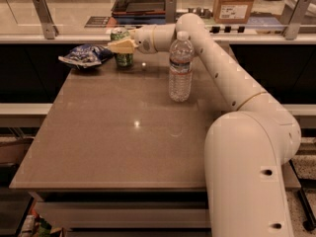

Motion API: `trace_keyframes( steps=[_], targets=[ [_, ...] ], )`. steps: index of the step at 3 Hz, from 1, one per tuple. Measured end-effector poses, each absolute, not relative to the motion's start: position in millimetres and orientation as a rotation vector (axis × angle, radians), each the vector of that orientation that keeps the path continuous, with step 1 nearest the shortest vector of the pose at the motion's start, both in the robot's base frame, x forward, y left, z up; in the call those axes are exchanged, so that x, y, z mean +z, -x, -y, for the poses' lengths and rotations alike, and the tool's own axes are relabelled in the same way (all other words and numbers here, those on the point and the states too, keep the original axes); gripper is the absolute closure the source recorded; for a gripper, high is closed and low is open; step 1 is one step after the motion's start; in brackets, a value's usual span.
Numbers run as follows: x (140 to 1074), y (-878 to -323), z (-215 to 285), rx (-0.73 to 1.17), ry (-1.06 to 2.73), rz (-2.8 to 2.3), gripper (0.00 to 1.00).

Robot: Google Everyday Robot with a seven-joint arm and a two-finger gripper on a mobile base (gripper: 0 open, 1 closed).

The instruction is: Move green can near blue chip bag

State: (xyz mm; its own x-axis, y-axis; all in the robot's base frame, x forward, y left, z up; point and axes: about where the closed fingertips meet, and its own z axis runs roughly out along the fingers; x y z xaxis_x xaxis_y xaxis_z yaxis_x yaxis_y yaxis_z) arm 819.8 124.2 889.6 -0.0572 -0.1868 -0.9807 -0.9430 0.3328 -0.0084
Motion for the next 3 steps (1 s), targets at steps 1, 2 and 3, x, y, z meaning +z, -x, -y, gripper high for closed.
trace_keyframes(
  steps=[1,2,3],
  targets=[
    [888.5,-819.2,-127.7,0.877,1.079,-1.509,0.36],
    [887.4,-818.5,-131.2,0.881,1.082,-1.508,0.13],
    [886.3,-817.8,-134.7,0.886,1.086,-1.508,0.0]
  ],
)
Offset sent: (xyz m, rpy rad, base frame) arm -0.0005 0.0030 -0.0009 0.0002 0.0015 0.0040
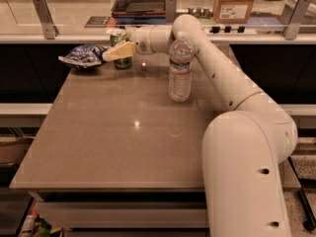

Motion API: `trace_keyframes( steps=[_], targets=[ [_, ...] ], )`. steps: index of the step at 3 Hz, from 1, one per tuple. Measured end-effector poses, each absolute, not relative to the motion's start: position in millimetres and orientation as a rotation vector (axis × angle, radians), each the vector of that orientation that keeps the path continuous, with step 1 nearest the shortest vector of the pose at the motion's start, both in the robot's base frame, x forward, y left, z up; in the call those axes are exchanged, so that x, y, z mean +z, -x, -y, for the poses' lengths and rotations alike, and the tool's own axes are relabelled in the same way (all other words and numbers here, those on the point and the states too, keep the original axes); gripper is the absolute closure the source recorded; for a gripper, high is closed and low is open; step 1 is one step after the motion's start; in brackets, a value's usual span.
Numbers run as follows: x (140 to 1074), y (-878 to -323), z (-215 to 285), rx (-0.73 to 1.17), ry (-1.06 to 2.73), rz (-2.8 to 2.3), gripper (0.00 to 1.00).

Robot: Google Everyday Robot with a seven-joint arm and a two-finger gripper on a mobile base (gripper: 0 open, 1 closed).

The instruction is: Move green can near blue chip bag

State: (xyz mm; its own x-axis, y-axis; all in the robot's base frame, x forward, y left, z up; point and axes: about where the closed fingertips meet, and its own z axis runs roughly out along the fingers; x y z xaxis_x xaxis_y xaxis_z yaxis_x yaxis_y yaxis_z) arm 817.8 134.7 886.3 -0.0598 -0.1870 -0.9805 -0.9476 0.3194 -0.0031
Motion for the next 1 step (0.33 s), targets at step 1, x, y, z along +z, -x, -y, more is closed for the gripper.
trace_keyframes(
  steps=[1],
  targets=[
    [886.2,-817.8,-134.8,0.886,1.086,-1.508,0.0]
  ],
)
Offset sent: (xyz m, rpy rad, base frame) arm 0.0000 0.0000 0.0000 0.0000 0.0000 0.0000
